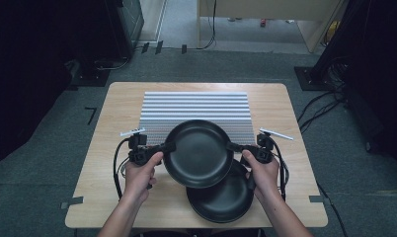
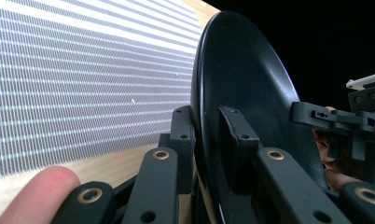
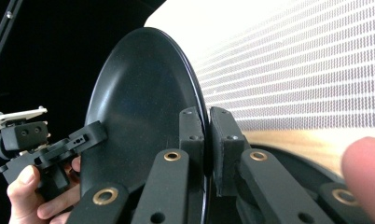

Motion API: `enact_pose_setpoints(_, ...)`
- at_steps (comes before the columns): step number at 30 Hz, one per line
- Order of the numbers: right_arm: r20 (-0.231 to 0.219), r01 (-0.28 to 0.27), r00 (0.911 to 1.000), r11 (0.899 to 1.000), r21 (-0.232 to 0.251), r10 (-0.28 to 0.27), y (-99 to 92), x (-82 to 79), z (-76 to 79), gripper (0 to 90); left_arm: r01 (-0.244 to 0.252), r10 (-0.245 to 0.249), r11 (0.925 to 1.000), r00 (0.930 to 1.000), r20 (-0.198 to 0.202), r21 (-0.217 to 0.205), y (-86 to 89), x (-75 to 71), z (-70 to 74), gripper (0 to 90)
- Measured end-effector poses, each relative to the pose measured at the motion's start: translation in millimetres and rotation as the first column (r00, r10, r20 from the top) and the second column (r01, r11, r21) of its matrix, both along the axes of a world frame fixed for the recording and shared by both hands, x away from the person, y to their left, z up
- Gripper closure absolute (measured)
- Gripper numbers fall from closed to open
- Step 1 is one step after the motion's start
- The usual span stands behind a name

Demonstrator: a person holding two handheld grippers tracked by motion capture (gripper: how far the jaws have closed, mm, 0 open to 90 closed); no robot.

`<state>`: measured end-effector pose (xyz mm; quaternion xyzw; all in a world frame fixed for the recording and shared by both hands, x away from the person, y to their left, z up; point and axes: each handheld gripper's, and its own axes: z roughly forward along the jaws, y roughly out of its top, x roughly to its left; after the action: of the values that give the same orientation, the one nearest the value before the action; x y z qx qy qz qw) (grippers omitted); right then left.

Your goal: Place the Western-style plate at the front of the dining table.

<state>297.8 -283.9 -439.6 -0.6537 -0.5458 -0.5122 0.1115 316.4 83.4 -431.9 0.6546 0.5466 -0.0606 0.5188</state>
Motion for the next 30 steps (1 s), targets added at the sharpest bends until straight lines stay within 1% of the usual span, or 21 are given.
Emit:
enact_pose_setpoints(1, -0.001, -0.001, 1.0, 1.0, 0.001, 0.001, 0.1, 2.3, 0.5, 84.5, 0.0, 0.0, 1.0, 1.0, -0.001, -0.001, 0.4, 2.9, 0.9, 76.8)
enact_pose_setpoints(2, -0.003, -0.003, 1.0, 1.0, 0.006, 0.003, 1.0, 8.7, 1.9, 84.6, -0.001, 0.001, 1.0, 1.0, -0.002, -0.001, 1.0, 6.5, 1.9, 77.0)
enact_pose_setpoints(3, -0.003, -0.003, 1.0, 1.0, 0.006, 0.003, 1.0, 8.7, 1.9, 84.6, -0.002, 0.002, 1.0, 1.0, -0.003, 0.001, 1.3, 9.4, 2.6, 77.0)
enact_pose_setpoints(4, -0.005, -0.007, 1.0, 1.0, 0.002, 0.007, 1.8, 14.4, 2.4, 84.6, -0.005, 0.005, 1.0, 1.0, -0.007, 0.004, 1.6, 14.4, 3.1, 77.1)
enact_pose_setpoints(5, -0.005, -0.007, 1.0, 1.0, 0.002, 0.007, 1.8, 14.4, 2.4, 84.6, -0.005, 0.005, 1.0, 1.0, -0.007, 0.004, 1.6, 14.4, 3.1, 77.1)
enact_pose_setpoints(6, -0.004, -0.01, 0.9999, 1.0, 0.0, 0.01, 2.1, 16.7, 2.3, 84.5, -0.006, 0.006, 1.0, 0.9999, -0.011, 0.006, 1.9, 17.9, 3.1, 77.1)
enact_pose_setpoints(7, -0.006, -0.013, 0.9999, 1.0, -0.005, 0.013, 2.7, 20.4, 2.3, 84.6, -0.006, 0.006, 0.9999, 0.9999, -0.012, 0.01, 2.2, 21.0, 2.7, 77.1)
enact_pose_setpoints(8, -0.005, -0.015, 0.9999, 1.0, -0.01, 0.015, 3.6, 26.5, 2.2, 84.5, -0.011, 0.011, 0.9999, 0.9997, -0.022, 0.004, 2.6, 26.2, 1.2, 77.1)
enact_pose_setpoints(9, -0.005, -0.015, 0.9999, 1.0, -0.01, 0.015, 3.6, 26.5, 2.2, 84.5, -0.011, 0.011, 0.9999, 0.9997, -0.022, 0.004, 2.6, 26.2, 1.2, 77.4)
enact_pose_setpoints(10, -0.002, -0.014, 0.9999, 1.0, -0.013, 0.014, 4.0, 29.0, 1.9, 84.5, -0.018, 0.018, 0.9998, 0.9993, -0.034, -0.009, 3.2, 29.8, -0.6, 77.4)
enact_pose_setpoints(14, 0.003, -0.013, 0.9999, 1.0, -0.016, 0.013, 4.6, 48.3, -0.7, 84.3, -0.028, 0.027, 0.9996, 0.9986, -0.046, -0.003, 3.0, 42.7, -4.1, 77.2)
enact_pose_setpoints(15, 0.003, -0.013, 0.9999, 1.0, -0.016, 0.013, 4.6, 48.3, -0.7, 84.3, -0.028, 0.027, 0.9996, 0.9986, -0.046, -0.003, 3.0, 42.7, -4.1, 77.3)
enact_pose_setpoints(16, 0.0, -0.014, 0.9999, 1.0, -0.015, 0.014, 4.6, 51.1, -1.1, 84.3, -0.033, 0.032, 0.9995, 0.9982, -0.051, -0.005, 3.0, 46.9, -5.1, 77.3)
enact_pose_setpoints(17, -0.007, -0.017, 0.9998, 1.0, -0.019, 0.017, 5.1, 58.9, -2.2, 84.3, -0.033, 0.032, 0.9995, 0.998, -0.054, -0.004, 3.1, 49.1, -5.4, 77.3)
enact_pose_setpoints(18, -0.007, -0.017, 0.9998, 1.0, -0.019, 0.017, 5.1, 58.9, -2.2, 84.3, -0.036, 0.035, 0.9994, 0.9977, -0.059, -0.004, 3.1, 51.9, -5.8, 77.3)
enact_pose_setpoints(20, -0.007, -0.017, 0.9998, 1.0, -0.025, 0.017, 5.8, 68.1, -2.7, 84.3, -0.04, 0.04, 0.9992, 0.9973, -0.062, -0.004, 3.2, 57.4, -6.4, 77.3)
enact_pose_setpoints(21, -0.007, -0.017, 0.9998, 1.0, -0.025, 0.017, 5.8, 68.1, -2.7, 84.3, -0.041, 0.041, 0.9991, 0.9971, -0.065, -0.003, 3.2, 60.2, -6.6, 77.3)
enact_pose_setpoints(24, -0.015, -0.017, 0.9998, 1.0, -0.024, 0.017, 5.8, 77.2, -3.8, 84.3, -0.049, 0.048, 0.9988, 0.9961, -0.073, -0.003, 2.8, 69.0, -7.4, 77.2)
enact_pose_setpoints(25, -0.016, -0.015, 0.9998, 1.0, -0.024, 0.015, 6.3, 82.9, -5.3, 84.3, -0.052, 0.052, 0.9986, 0.9958, -0.075, -0.001, 2.4, 71.8, -7.7, 77.2)
enact_pose_setpoints(27, -0.016, -0.013, 0.9998, 1.0, -0.025, 0.013, 6.6, 84.9, -5.9, 84.3, -0.059, 0.059, 0.9982, 0.9953, -0.077, 0.003, 2.1, 77.6, -8.7, 77.1)
enact_pose_setpoints(30, -0.027, -0.009, 0.9996, 1.0, -0.021, 0.009, 7.5, 93.6, -8.9, 84.4, -0.066, 0.066, 0.9978, 0.9938, -0.09, 0.005, 2.8, 87.1, -10.6, 77.2)
